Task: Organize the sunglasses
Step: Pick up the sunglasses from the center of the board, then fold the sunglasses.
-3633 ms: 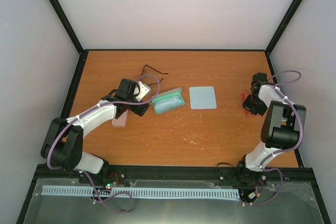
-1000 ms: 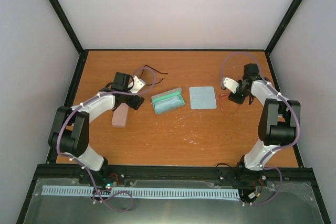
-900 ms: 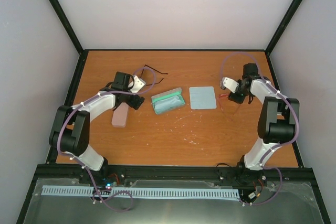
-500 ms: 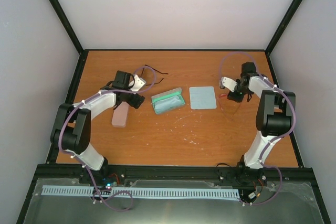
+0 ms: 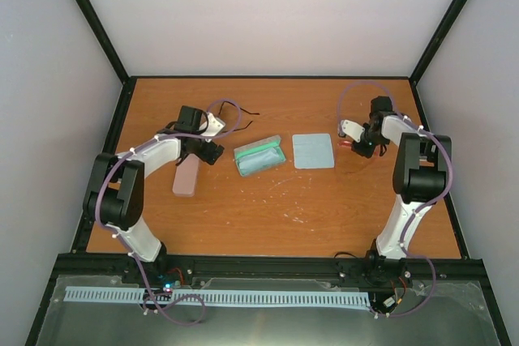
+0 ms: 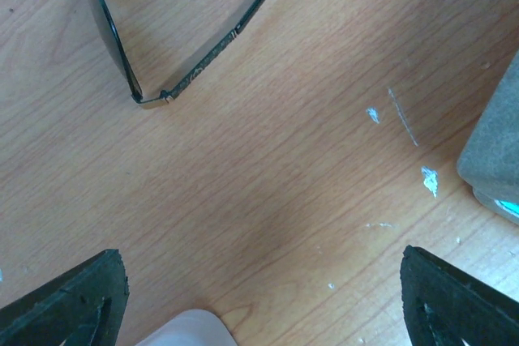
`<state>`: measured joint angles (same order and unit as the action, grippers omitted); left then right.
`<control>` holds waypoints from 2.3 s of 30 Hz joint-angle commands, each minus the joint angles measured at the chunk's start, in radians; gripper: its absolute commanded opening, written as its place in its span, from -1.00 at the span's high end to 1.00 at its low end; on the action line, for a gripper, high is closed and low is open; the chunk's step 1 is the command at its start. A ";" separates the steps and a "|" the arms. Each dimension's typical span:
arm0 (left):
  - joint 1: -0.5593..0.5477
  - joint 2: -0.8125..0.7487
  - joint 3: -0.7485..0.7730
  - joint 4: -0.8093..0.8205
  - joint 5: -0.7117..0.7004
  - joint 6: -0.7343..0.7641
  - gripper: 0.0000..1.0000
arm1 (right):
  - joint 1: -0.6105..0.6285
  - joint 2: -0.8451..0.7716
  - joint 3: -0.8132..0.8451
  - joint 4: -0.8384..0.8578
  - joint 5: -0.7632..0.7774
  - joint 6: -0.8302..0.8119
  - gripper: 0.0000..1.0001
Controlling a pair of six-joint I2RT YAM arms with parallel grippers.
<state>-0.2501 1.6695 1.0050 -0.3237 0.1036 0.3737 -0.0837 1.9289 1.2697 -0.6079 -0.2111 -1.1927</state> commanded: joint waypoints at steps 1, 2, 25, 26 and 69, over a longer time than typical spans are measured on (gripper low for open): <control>0.012 0.023 0.054 -0.016 0.022 0.004 -0.82 | -0.003 0.026 0.026 -0.021 -0.004 0.004 0.69; 0.012 0.026 0.055 -0.016 0.024 0.004 -0.82 | -0.004 0.028 0.026 -0.028 -0.005 0.006 0.72; 0.015 0.009 0.253 -0.028 0.200 -0.028 -0.79 | 0.042 -0.266 0.120 -0.213 -0.086 0.377 0.94; 0.015 0.012 0.270 -0.023 0.222 -0.031 -0.79 | 0.056 -0.295 0.125 -0.203 -0.099 0.454 0.94; -0.149 -0.051 0.304 0.238 0.576 -0.440 -0.37 | 0.502 -0.079 -0.003 0.767 -0.870 1.962 0.94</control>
<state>-0.4011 1.6482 1.3212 -0.1295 0.6949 -0.0368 0.3958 1.8576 1.2297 -0.0181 -1.0843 0.6506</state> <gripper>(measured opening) 0.686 0.095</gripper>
